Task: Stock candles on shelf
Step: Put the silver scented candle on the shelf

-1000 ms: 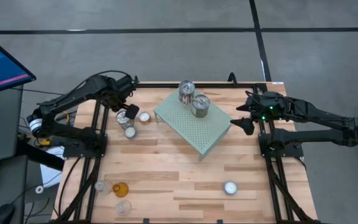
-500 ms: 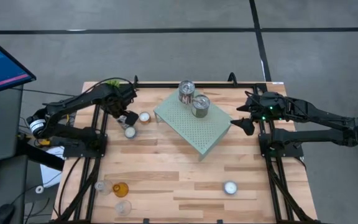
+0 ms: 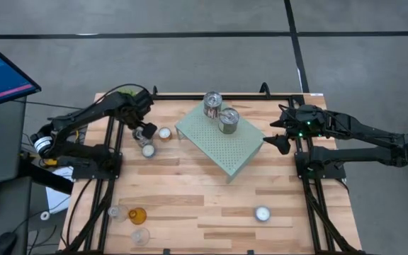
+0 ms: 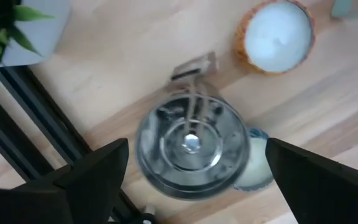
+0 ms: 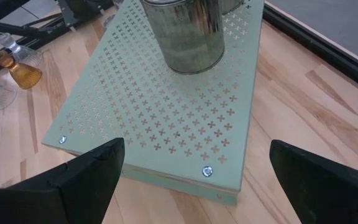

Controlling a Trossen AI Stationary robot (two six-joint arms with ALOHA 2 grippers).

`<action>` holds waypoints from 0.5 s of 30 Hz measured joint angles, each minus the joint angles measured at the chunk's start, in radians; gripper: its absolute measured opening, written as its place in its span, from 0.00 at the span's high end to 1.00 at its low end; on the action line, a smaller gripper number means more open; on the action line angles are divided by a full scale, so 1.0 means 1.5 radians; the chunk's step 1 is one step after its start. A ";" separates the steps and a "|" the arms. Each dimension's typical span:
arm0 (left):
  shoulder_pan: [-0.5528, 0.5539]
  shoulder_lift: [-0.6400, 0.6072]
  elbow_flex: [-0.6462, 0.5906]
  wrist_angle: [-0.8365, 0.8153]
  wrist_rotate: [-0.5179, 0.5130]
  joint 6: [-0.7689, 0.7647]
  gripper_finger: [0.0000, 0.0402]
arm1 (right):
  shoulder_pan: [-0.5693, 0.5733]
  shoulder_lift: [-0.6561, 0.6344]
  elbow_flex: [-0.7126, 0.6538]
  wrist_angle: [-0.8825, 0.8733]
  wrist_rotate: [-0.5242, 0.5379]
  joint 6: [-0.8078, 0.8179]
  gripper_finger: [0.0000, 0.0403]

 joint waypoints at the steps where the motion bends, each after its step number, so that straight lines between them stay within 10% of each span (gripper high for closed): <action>1: 0.006 0.000 0.000 0.000 0.002 0.001 0.06 | 0.000 0.000 0.000 0.000 0.000 0.000 0.03; 15: 0.022 0.000 -0.036 0.032 0.011 0.027 0.06 | 0.000 0.000 0.000 0.000 0.000 0.000 0.03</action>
